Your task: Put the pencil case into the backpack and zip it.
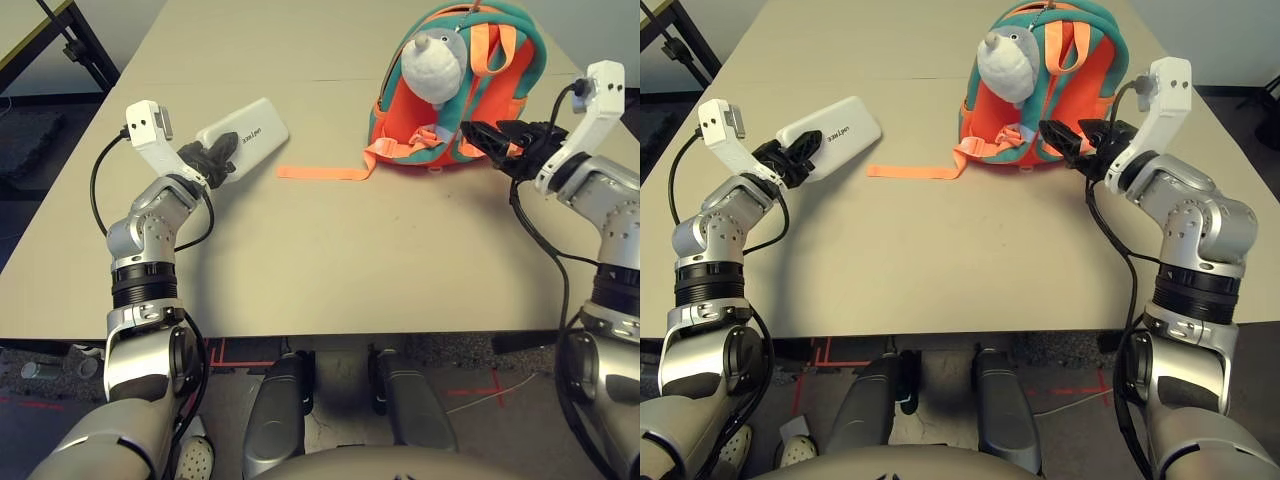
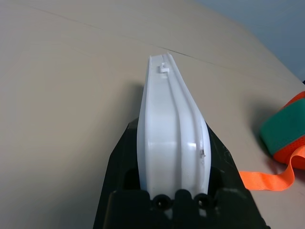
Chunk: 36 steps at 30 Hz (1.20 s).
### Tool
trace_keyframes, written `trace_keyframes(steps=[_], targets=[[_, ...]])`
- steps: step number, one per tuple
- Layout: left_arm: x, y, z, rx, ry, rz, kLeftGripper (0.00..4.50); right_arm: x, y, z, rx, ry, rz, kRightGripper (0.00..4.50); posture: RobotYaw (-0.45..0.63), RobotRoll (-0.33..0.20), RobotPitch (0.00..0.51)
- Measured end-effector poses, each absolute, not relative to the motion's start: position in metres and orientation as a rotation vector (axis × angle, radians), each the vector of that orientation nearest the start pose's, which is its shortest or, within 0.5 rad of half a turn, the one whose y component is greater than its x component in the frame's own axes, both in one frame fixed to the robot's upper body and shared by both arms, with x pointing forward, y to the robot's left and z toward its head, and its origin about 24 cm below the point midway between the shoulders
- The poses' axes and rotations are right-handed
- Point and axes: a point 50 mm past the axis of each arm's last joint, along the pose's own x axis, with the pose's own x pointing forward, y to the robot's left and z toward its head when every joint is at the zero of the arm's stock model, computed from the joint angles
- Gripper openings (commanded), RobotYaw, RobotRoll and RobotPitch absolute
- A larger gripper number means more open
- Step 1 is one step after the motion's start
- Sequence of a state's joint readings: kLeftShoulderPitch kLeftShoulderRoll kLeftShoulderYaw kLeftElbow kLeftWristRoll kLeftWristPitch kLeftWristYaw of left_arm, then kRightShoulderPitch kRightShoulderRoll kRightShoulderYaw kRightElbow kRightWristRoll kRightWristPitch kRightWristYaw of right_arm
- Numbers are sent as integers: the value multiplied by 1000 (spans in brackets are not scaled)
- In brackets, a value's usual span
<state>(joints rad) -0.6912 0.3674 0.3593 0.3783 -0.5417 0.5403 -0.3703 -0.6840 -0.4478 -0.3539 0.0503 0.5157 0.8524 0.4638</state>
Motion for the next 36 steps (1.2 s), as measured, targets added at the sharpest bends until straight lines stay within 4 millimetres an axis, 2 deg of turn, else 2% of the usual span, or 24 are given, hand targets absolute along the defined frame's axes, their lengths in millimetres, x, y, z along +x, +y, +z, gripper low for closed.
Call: trace_keyframes(steps=[4,13,15,17,22,25,33,36], targets=[[359,231,161,-407,16,-281,1235,342,-213,197,247,50,459,4500,-125,0,190],[359,230,160,-404,14,-288,1235,361,-210,188,204,-20,374,4500,-124,0,185],[360,229,160,-404,12,-289,1235,364,-209,186,205,-29,361,4143,-123,0,184],[360,228,160,-402,11,-291,1235,366,-208,184,210,-34,355,3575,-122,0,183],[360,227,160,-399,12,-294,1235,367,-206,186,210,-47,360,1489,-124,0,181],[360,227,160,-398,12,-294,1235,367,-205,186,207,-53,362,485,-126,0,180],[361,226,158,-400,11,-294,1235,366,-201,188,178,-57,381,390,-129,0,182],[361,225,157,-401,9,-300,1235,356,-203,190,134,-51,412,390,-129,0,182]])
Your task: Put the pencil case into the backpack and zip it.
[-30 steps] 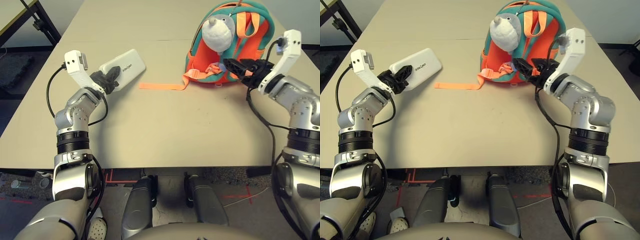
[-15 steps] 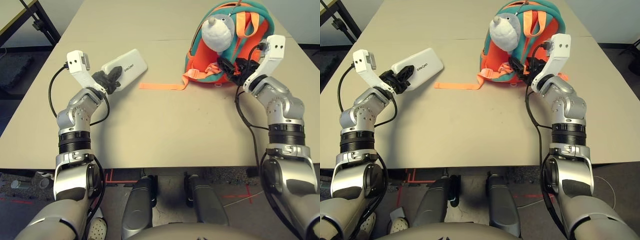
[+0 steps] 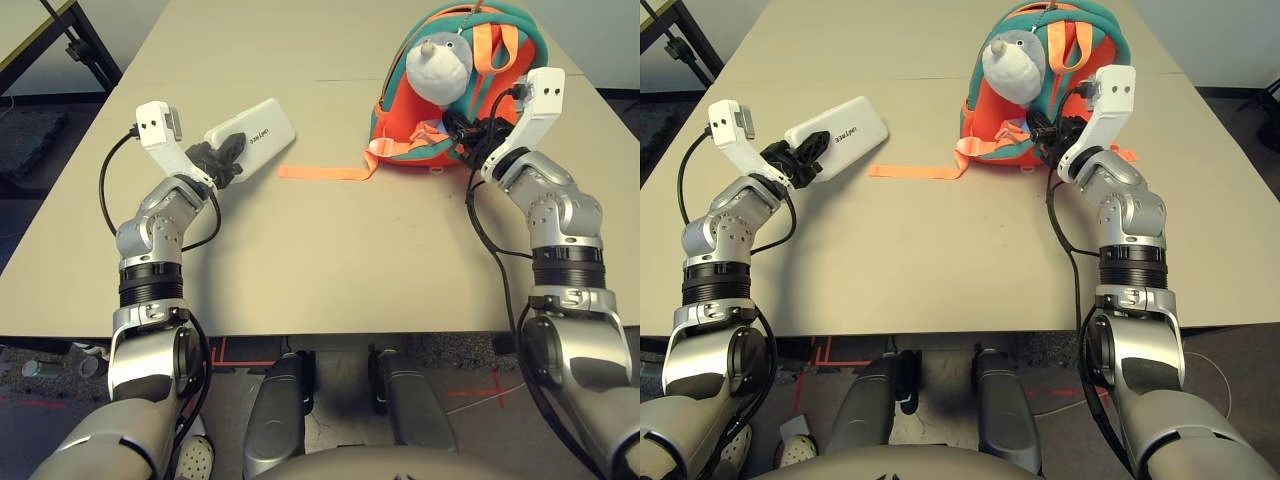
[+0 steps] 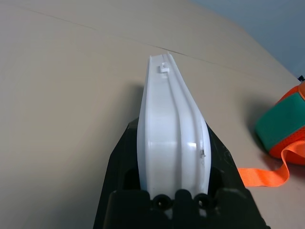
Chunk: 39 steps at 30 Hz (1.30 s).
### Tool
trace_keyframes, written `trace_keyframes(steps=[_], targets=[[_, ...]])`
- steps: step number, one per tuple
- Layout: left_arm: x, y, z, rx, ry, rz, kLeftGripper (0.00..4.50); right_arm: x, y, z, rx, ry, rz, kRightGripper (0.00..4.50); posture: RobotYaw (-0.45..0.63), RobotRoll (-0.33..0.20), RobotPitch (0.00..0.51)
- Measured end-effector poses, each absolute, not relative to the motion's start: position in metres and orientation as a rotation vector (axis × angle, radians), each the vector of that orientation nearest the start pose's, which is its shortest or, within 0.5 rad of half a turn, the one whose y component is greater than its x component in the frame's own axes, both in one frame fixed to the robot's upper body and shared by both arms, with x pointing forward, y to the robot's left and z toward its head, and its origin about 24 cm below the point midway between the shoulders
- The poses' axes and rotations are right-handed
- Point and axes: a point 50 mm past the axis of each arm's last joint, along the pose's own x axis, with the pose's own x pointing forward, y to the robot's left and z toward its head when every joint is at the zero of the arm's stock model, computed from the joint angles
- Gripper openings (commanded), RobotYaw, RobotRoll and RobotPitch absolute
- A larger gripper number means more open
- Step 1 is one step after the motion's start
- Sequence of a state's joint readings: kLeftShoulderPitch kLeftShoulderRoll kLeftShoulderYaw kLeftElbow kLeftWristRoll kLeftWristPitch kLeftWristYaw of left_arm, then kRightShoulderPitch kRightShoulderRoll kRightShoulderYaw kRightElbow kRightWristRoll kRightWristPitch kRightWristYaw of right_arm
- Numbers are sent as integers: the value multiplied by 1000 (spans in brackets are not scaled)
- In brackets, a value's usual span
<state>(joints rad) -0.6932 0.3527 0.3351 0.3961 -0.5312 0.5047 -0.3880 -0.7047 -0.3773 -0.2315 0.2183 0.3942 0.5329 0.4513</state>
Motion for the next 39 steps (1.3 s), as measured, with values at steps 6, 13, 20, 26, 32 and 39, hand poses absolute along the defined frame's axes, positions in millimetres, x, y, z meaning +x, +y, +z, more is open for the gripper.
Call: trace_keyframes(steps=[6,13,20,26,32,39], targets=[[362,225,157,-402,9,-302,1235,322,-202,198,83,-27,479,390,-135,0,189],[362,225,157,-401,6,-301,1234,280,-187,198,110,27,551,390,-148,0,189],[363,225,156,-403,5,-304,1232,244,-180,182,207,84,585,390,-160,0,186],[365,224,154,-411,8,-307,1231,231,-179,177,226,109,601,390,-170,0,180],[367,219,155,-408,9,-319,1231,232,-177,176,227,96,585,390,-174,0,174],[370,214,154,-410,13,-334,1231,241,-170,169,193,96,545,389,-165,0,173]])
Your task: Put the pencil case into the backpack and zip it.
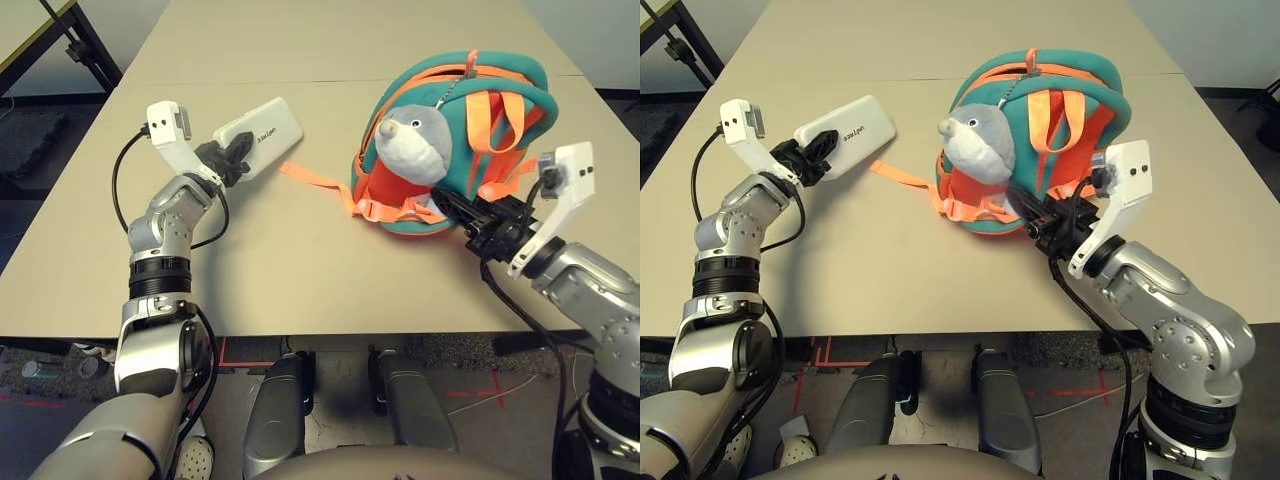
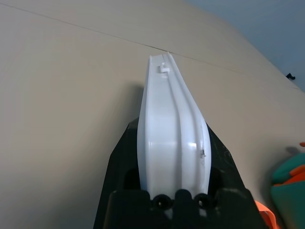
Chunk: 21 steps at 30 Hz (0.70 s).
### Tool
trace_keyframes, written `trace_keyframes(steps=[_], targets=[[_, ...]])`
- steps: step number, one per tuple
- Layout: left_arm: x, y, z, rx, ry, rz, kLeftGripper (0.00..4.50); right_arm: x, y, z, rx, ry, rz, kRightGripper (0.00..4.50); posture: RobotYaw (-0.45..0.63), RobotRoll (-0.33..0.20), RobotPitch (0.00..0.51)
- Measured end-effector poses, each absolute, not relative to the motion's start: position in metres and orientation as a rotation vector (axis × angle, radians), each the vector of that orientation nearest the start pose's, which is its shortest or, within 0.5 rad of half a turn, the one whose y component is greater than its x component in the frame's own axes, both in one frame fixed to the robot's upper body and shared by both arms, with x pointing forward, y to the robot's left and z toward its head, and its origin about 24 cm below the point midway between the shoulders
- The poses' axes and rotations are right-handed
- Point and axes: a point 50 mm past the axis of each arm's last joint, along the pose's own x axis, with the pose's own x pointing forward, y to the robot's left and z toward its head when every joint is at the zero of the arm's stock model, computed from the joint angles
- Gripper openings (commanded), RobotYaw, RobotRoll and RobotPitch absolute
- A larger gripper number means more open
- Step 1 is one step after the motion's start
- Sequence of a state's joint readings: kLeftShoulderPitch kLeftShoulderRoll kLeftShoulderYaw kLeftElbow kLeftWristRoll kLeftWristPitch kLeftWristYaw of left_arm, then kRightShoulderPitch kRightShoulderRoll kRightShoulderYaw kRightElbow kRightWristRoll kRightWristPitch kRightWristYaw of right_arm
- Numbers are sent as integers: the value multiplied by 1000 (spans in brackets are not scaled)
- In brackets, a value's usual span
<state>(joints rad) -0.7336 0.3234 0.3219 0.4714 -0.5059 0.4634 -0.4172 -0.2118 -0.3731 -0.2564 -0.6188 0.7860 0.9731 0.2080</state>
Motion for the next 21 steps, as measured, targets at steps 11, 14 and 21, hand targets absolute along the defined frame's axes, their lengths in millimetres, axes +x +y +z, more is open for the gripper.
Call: trace_keyframes(steps=[11,14,21], targets=[[367,201,176,-325,-22,-464,1231,254,-164,161,177,91,511,389,-148,0,180],[364,195,202,-280,-68,-550,1231,256,-163,162,166,87,509,389,-148,0,181],[349,188,263,-190,-155,-792,1231,262,-162,160,129,100,502,388,-147,0,186]])
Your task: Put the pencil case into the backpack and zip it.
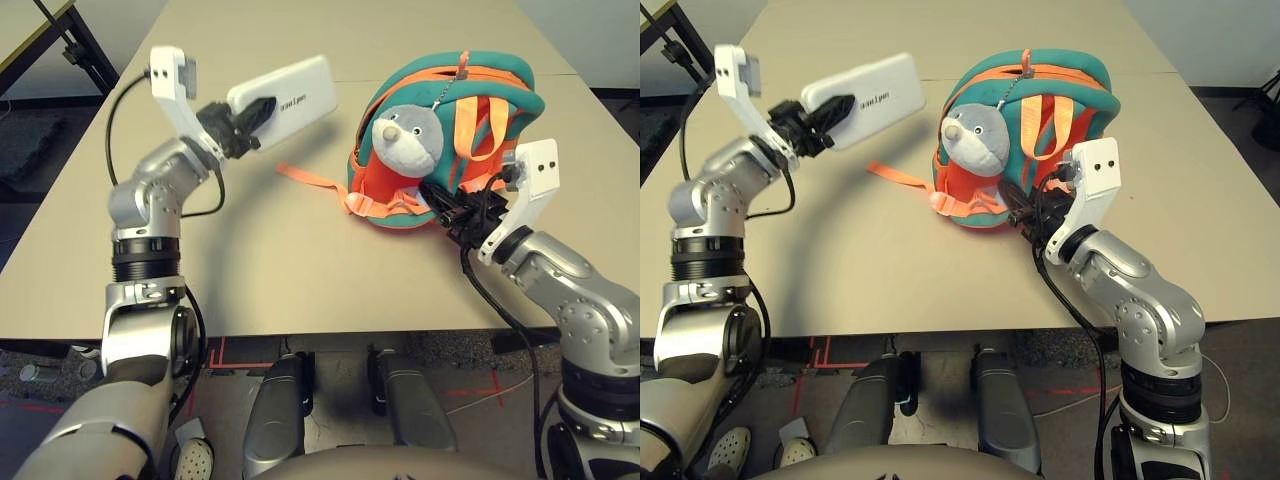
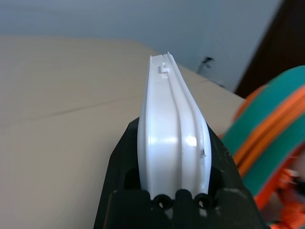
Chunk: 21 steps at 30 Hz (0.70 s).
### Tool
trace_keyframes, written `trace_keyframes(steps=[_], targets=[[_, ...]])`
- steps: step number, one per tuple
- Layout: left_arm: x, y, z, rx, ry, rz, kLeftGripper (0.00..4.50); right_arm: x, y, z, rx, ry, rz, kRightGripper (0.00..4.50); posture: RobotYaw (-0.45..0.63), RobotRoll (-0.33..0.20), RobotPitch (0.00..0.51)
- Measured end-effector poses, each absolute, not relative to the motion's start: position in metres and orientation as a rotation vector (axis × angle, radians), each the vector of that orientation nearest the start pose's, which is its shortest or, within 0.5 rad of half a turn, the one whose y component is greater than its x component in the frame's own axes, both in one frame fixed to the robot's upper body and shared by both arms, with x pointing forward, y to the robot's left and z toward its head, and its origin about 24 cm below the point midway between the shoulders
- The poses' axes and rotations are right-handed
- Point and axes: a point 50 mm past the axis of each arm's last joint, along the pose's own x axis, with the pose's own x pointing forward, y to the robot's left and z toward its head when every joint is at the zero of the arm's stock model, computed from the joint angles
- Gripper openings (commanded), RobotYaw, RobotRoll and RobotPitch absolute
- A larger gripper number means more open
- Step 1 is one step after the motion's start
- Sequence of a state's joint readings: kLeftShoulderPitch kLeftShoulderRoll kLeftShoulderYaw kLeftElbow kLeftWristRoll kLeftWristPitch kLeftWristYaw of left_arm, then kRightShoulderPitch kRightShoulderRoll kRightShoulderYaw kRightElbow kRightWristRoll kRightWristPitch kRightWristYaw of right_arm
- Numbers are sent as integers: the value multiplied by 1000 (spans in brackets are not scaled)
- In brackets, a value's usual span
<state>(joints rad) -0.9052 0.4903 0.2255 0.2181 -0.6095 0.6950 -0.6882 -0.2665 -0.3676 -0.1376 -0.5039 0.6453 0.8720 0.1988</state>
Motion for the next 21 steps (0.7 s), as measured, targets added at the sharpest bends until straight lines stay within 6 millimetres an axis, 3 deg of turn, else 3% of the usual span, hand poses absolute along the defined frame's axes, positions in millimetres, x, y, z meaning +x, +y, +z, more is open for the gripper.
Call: trace_keyframes(steps=[10,21], targets=[[330,194,323,-93,-237,-981,1231,266,-161,156,105,125,506,387,-140,0,189],[322,195,327,-71,-163,-1092,1230,268,-158,154,86,134,517,387,-139,0,191]])
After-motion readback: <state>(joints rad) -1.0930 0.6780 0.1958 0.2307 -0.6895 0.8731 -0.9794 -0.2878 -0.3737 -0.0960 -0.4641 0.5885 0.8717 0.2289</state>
